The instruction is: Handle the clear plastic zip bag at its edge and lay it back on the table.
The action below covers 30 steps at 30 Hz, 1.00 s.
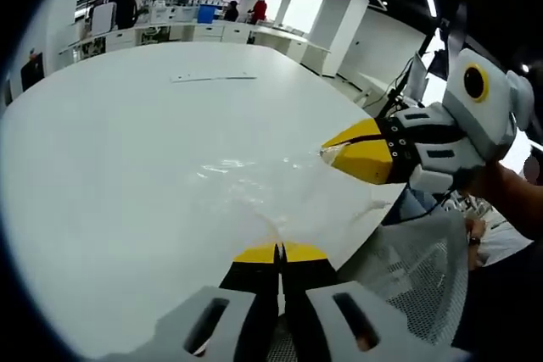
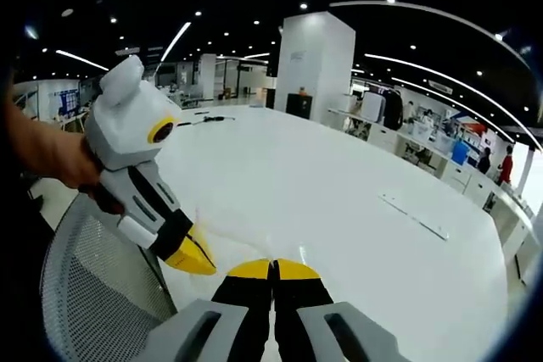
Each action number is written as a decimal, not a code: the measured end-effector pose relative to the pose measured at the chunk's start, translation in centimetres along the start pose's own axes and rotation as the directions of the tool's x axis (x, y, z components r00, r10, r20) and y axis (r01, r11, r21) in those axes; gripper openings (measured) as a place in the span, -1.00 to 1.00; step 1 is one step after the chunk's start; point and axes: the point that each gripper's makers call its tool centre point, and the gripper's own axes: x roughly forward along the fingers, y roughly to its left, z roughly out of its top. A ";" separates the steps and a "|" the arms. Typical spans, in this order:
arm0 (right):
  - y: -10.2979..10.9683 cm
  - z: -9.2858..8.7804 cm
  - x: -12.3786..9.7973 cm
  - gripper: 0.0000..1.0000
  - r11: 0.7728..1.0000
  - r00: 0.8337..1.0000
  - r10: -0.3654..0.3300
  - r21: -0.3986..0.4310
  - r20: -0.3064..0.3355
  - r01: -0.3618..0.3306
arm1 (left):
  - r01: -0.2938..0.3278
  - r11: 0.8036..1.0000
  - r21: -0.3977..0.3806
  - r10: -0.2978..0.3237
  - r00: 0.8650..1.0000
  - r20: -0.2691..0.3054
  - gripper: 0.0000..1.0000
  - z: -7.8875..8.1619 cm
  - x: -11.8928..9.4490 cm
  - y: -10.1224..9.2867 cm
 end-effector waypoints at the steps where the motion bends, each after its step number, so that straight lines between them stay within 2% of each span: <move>1: 0.0 0.0 0.0 -1.00 1.000 1.000 -0.001 0.000 0.000 0.001 | -0.001 1.000 0.003 0.001 1.000 0.000 -1.00 0.0 0.0 0.0; 17: -1.2 0.5 -0.8 -1.00 0.999 0.999 -0.036 0.020 0.027 0.036 | 0.009 1.000 0.030 -0.009 1.000 -0.015 -1.00 -0.1 -0.3 -0.4; 30: -1.2 1.0 -1.0 -1.00 0.999 0.999 -0.043 0.010 0.028 0.043 | 0.004 0.999 0.045 -0.004 1.000 0.000 -1.00 0.6 -0.2 0.8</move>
